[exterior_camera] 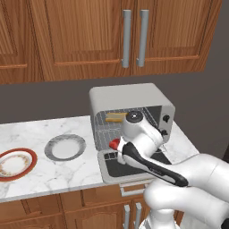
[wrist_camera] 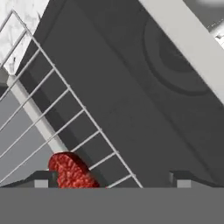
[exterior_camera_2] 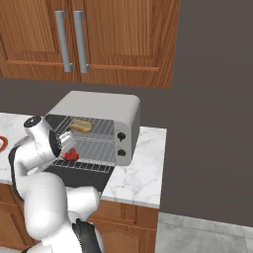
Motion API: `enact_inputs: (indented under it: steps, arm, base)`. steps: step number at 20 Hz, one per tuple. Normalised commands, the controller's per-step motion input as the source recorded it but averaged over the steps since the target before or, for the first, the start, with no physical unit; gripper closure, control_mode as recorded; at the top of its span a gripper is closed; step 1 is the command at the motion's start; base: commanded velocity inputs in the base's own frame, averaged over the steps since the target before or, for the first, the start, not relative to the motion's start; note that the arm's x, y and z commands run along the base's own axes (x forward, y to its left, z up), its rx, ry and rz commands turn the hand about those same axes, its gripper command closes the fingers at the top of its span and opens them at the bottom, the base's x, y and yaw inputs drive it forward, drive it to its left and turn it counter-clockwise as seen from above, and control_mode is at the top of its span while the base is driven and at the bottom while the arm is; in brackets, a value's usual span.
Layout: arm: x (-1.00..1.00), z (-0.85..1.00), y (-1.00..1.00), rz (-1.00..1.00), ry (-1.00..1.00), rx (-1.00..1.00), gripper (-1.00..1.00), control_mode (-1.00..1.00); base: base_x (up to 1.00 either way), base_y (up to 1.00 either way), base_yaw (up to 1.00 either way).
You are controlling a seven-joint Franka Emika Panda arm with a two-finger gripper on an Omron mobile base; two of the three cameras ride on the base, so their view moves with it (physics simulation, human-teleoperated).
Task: Open the toaster oven door. Place the hotdog bun on the top rack in the toaster oven and place the steak on the bottom rack.
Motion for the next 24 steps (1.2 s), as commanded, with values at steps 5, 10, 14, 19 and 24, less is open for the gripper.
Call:
enact_inputs:
  steps: [5,10,14,19,24]
  arm:
    - [-0.28,0.18,-0.12,-0.36,0.27,0.16,-1.00,-1.00]
    - [-0.04,-0.10,-0.02,-0.38,0.12,0.04,-1.00,-1.00]
    - [0.02,-0.31,0.00,-0.38,0.05,0.00,-1.00,-1.00]
    - [0.02,-0.29,0.00,-0.36,0.02,0.00,-1.00,-1.00]
    - [0.16,-0.32,-0.04,-0.25,0.00,0.03,-1.00,-1.00]
  base:
    - [0.00,0.00,0.00]
    - [0.00,0.00,0.00]
    - [0.00,0.00,0.00]
    - [0.00,0.00,0.00]
    - [0.00,0.00,0.00]
